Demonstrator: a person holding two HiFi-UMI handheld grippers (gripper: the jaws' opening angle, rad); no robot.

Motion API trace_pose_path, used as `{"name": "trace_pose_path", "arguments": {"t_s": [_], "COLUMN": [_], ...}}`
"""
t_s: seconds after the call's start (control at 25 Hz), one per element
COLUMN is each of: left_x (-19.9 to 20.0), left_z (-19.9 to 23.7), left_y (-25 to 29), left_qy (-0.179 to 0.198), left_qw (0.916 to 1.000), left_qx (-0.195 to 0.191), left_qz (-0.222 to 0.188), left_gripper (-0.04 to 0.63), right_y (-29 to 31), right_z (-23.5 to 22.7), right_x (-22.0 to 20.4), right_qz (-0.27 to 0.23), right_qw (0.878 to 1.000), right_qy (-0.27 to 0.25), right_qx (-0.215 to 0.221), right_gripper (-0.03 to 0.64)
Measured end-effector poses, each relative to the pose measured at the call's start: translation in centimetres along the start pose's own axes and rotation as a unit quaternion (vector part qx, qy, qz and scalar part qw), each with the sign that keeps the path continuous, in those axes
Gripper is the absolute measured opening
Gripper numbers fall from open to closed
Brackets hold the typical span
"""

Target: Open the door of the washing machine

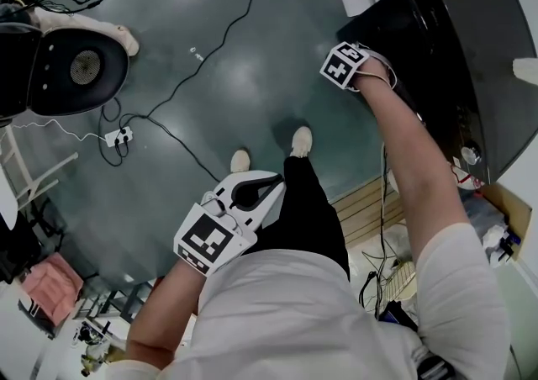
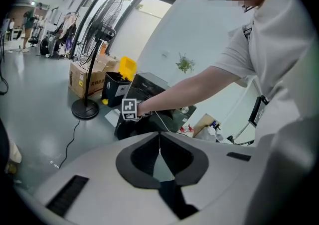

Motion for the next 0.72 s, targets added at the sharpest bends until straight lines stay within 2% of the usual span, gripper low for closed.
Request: {"name": "trace_pose_path", "arguments": {"t_s": [0.72], "left_x": [-1.5], "left_z": [0.0], "left_y": [-4.3], "left_qy": [0.015], "left_qw": [0.9992], "left_qx": [-0.037], "left_qz": [0.009], "left_gripper": [0.019], "right_y": [-1.1], "right_z": [8.4], "right_x": [1.1], "right_qz": [0.007], "right_qw": [0.999], "right_qy": [-0.048], "right_qx": [0.020], "right_gripper": [0.054]}}
Point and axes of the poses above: the fingertips, and each gripper's own axes: y forward along the fingers, z to its left, x out of its top, the point moved 1 cm from there along -y, backward along the fingers, and after that the axes turned 13 degrees about -z, right-handed, at the moved point
